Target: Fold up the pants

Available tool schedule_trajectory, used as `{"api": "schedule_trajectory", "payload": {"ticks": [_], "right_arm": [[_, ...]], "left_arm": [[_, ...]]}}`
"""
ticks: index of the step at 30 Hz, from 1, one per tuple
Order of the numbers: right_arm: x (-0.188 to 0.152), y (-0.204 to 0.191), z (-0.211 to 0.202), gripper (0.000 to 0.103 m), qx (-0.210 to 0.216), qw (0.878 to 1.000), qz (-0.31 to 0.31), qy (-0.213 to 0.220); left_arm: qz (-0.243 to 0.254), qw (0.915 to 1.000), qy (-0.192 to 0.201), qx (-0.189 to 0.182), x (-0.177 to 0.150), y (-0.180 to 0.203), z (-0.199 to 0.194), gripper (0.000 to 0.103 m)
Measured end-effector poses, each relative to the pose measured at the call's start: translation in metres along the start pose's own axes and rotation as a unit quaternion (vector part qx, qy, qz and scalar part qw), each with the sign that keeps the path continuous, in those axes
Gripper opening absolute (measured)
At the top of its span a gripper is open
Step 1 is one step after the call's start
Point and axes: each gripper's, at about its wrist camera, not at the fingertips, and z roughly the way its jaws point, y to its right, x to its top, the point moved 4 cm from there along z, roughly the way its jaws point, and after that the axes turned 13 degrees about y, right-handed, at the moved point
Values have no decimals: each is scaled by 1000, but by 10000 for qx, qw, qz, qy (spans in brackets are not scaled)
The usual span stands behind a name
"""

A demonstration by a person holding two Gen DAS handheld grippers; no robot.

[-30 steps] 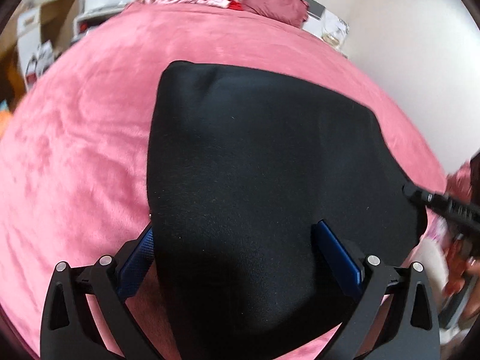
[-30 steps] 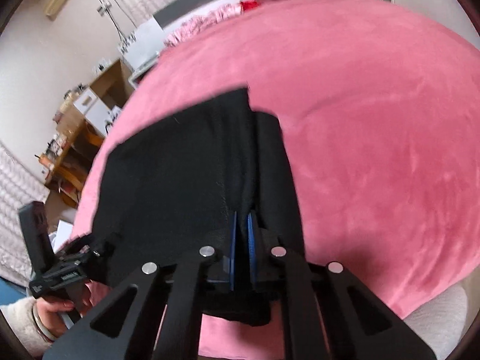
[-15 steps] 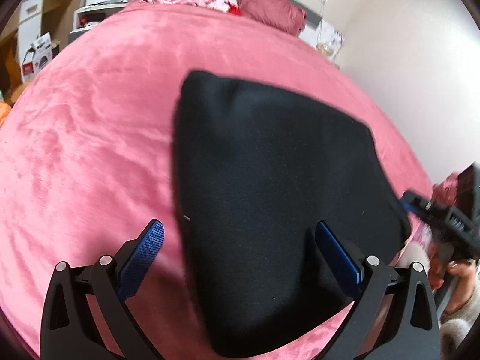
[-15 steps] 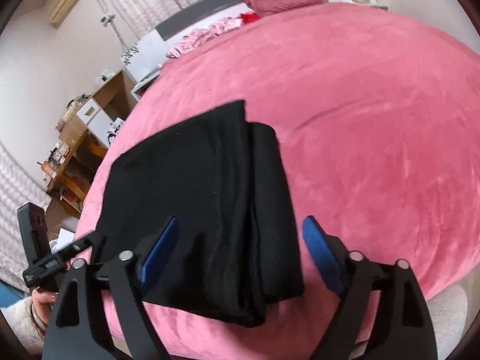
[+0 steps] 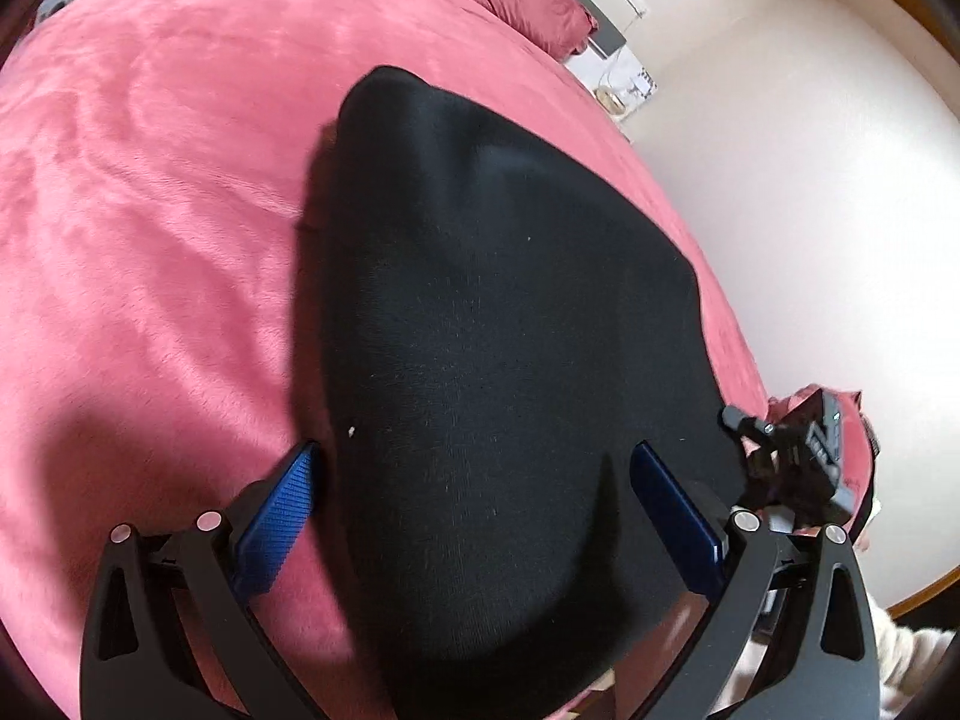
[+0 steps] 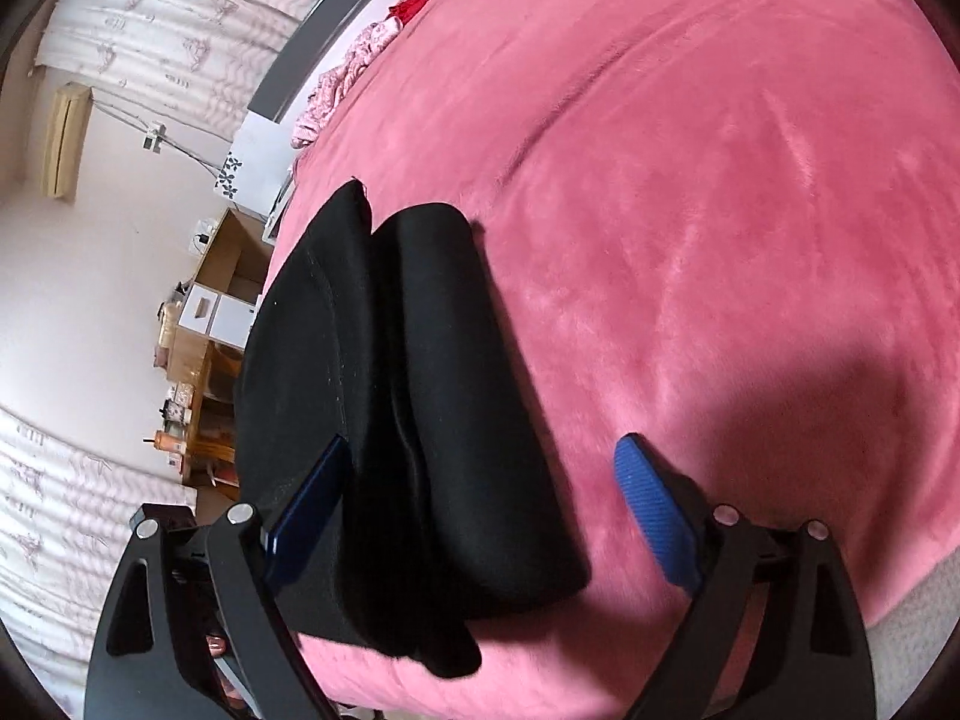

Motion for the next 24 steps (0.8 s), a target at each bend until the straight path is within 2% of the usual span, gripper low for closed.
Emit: {"api": "schedule_trajectory", "payload": {"ticks": [6,8,10,14,18,22,24], "right_arm": [[-3,-18,15,91,-36,9985,-540,36],[-6,-23,14,72,161,9979,-626,21],[-7,-26,15,68,218,9974,-683,20],[-7,-25,15,67,260,9977,-625,14],[-5,-22,16,67,261,9978,-617,8],[-4,-23,18,67,268,9980,-580,-2],[-5,-23,18,67,265,9980,-576,-1]], "left_arm": [[588,9981,-109,161,-8,11,-1,100],[507,9986,-102,130,-11,9,-3,100],[513,9985,-112,151,-12,9,-3,100],[727,9970,-162,211,-16,18,1,99],[805,9965,-151,160,-11,23,3,88],[604,9981,-71,62,-7,18,-7,67],[608,9981,-59,55,-7,18,-9,63]]}}
